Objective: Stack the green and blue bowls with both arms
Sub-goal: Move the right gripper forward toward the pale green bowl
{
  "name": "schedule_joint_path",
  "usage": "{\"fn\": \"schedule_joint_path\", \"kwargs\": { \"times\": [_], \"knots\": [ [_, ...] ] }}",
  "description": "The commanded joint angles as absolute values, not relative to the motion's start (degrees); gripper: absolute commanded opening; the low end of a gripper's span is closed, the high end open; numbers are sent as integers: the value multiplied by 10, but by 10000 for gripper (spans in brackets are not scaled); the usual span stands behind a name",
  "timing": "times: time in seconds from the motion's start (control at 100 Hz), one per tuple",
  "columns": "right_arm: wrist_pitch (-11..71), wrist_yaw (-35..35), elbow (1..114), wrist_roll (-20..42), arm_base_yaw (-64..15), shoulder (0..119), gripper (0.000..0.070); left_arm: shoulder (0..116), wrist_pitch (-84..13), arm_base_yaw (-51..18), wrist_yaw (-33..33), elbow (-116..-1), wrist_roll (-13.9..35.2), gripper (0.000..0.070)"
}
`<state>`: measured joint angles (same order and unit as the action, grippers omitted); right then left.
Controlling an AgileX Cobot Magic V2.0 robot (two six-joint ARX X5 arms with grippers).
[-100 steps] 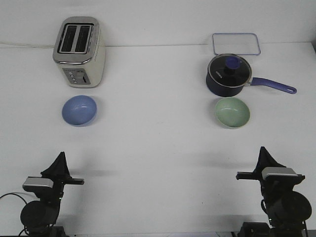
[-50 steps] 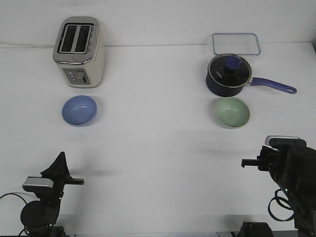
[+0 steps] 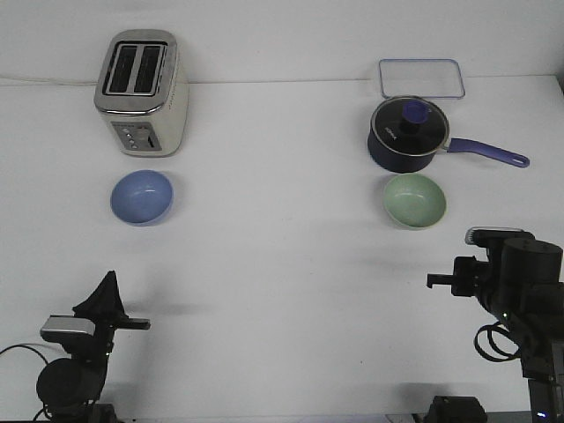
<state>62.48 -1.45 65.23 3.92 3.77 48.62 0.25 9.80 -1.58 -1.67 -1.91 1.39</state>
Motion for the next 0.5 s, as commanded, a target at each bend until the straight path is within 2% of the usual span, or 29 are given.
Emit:
{"fn": "schedule_joint_path", "kwargs": {
  "times": [0.0,0.04,0.08,0.33,0.49],
  "knots": [
    [623,-14,663,44,38,488,359,2,104,-16,-17,-8,11,11],
    [623,-14,663,44,38,488,424,2,104,-16,-17,-8,11,11],
    [623,-14,663,44,38,488,449,2,104,-16,-17,-8,11,11],
    [620,-15,664,47,38,495,453,2,104,-16,-17,-8,11,11],
    [600,-15,680,49,38,556,453,2,104,-16,-17,-8,11,11]
  ]
}}
